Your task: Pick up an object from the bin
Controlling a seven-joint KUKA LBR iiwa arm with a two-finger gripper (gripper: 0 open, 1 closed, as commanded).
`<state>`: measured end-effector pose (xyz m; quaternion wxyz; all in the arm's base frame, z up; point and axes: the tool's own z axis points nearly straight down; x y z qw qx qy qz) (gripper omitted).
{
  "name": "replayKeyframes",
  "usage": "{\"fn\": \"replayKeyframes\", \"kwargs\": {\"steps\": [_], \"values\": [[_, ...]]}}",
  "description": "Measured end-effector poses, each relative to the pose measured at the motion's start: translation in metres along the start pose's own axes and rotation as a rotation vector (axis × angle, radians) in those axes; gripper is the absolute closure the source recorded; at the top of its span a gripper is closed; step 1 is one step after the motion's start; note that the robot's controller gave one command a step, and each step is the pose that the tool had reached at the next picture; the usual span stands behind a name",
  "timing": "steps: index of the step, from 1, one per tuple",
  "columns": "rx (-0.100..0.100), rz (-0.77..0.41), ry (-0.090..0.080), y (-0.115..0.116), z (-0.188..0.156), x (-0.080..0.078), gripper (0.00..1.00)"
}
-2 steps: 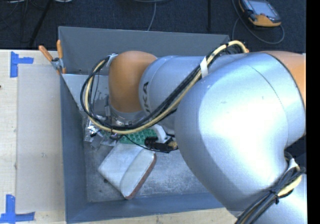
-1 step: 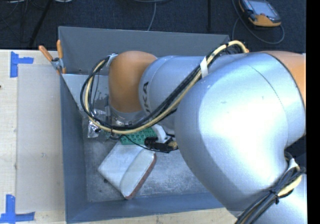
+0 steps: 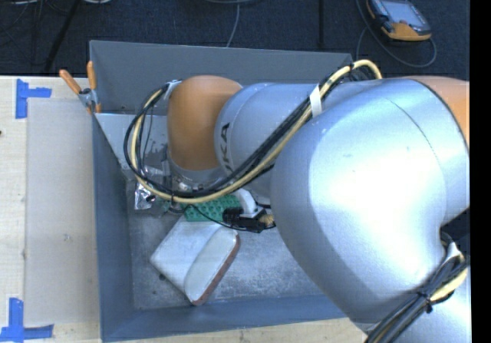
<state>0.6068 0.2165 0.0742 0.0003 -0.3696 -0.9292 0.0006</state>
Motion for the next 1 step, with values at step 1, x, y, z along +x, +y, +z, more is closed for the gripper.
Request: {"fn": "replayKeyframes", "kwargs": {"steps": [1], "values": [[-0.002, 0.000, 0.000, 0.0001, -0.0290, -0.0004, 1.00]]}}
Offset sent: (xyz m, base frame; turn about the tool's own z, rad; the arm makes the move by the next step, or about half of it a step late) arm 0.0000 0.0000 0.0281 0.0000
